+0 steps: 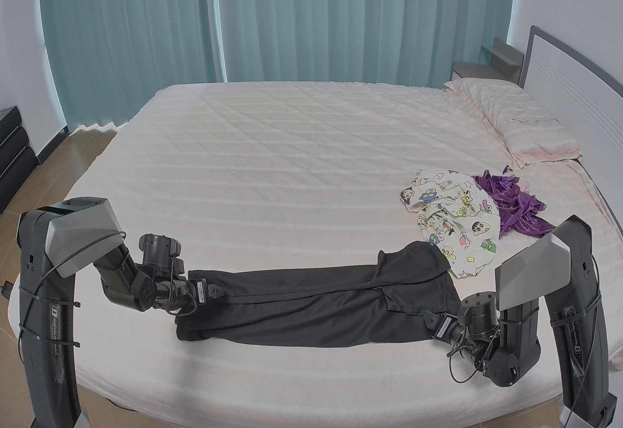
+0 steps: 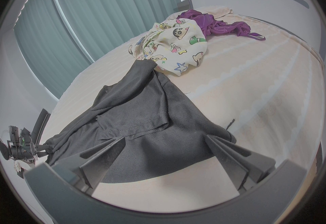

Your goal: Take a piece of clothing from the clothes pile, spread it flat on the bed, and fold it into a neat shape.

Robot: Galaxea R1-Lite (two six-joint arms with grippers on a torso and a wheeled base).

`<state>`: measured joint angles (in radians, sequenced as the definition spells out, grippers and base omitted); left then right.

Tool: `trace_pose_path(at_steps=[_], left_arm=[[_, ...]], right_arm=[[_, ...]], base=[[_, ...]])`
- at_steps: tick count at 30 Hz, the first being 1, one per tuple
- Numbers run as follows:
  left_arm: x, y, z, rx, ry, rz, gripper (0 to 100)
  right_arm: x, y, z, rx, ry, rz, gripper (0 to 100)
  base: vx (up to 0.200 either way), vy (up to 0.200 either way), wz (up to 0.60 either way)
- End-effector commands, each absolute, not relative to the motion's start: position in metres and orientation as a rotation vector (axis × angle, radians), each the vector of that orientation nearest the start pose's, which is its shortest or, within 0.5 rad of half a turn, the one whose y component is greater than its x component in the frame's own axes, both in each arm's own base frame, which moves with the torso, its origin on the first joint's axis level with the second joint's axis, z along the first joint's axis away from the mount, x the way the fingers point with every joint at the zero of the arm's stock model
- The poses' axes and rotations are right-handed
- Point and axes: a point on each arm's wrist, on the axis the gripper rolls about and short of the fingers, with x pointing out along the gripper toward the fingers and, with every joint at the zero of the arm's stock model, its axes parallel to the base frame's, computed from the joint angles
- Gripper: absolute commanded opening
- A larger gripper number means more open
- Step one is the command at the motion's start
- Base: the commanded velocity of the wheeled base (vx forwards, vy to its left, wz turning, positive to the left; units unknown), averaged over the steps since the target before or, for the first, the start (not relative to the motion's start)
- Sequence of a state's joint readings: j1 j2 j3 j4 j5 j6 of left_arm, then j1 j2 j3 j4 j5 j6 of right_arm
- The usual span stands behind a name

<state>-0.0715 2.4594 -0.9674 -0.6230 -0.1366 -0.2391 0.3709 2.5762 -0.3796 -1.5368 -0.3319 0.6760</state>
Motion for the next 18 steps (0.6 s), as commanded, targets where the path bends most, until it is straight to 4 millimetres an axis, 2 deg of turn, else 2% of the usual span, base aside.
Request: trace_pose_path(at_steps=[1,10,18], left_arm=[[0.3851,-0.0303,-0.0564,-0.253,0.89,-0.09,100],[0.3817,-0.0291,-0.0488,-0.27,0.884,-0.093,100],[0.3814,-0.029,-0.0555,-0.255,0.897,-0.093,100]], right_arm=[[0.2745,0.099,-0.088,0.426,0.604,-0.172,100],[0.2746,0.099,-0.0879,0.426,0.603,-0.171,100],[0.2739,0.1006,-0.0879,0.422,0.601,-0.166,100]], base=[[0.0,0.0,0.0],[0.0,0.0,0.0],[0.0,0.0,0.0]])
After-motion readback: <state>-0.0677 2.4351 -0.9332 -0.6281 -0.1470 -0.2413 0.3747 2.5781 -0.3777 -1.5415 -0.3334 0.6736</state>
